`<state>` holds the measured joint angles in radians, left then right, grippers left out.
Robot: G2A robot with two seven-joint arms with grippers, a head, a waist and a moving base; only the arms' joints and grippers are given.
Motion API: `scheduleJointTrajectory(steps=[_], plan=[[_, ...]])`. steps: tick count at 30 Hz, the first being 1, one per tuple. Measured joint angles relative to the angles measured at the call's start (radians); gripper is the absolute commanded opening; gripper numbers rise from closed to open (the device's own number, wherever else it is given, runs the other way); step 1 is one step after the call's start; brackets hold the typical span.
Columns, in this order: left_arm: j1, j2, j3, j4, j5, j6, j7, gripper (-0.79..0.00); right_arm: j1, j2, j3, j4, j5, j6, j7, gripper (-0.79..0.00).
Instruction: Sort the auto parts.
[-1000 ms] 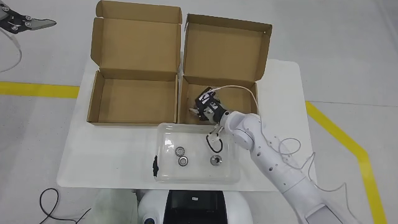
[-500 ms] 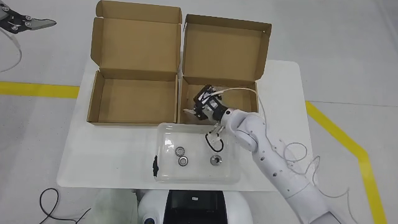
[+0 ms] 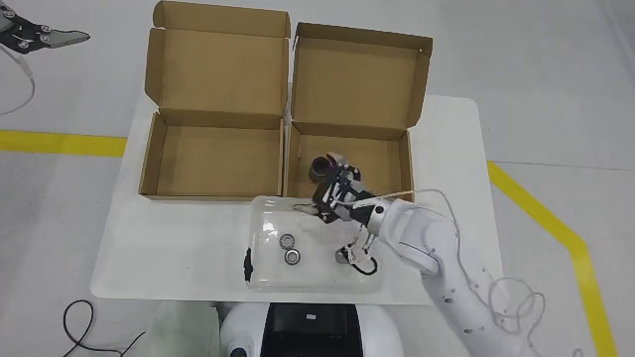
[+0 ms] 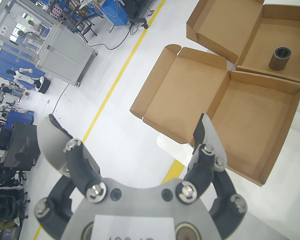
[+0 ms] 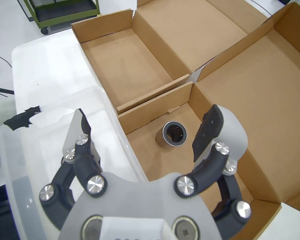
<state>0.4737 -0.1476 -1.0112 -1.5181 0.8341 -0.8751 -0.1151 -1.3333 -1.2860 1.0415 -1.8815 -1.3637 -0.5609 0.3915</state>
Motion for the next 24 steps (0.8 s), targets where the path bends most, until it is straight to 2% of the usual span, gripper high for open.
scheduleJointTrajectory(steps=[5, 10, 15, 17, 24], plan=[[0.0, 0.0, 0.0, 0.0, 0.0, 0.0, 0.0, 0.0, -0.098, 0.027, 0.042, -0.087, -0.041, -0.117, 0.019, -0.003], [0.0, 0.0, 0.0, 0.0, 0.0, 0.0, 0.0, 0.0, -0.159, 0.048, 0.087, -0.095, -0.056, -0.206, 0.007, -0.049], [0.0, 0.0, 0.0, 0.0, 0.0, 0.0, 0.0, 0.0, -0.199, 0.068, 0.098, -0.106, -0.134, -0.31, -0.028, -0.068], [0.0, 0.0, 0.0, 0.0, 0.0, 0.0, 0.0, 0.0, -0.213, 0.073, 0.099, -0.107, -0.16, -0.326, -0.028, -0.08], [0.0, 0.0, 0.0, 0.0, 0.0, 0.0, 0.0, 0.0, -0.239, 0.088, 0.089, -0.084, -0.192, -0.36, 0.03, -0.049]])
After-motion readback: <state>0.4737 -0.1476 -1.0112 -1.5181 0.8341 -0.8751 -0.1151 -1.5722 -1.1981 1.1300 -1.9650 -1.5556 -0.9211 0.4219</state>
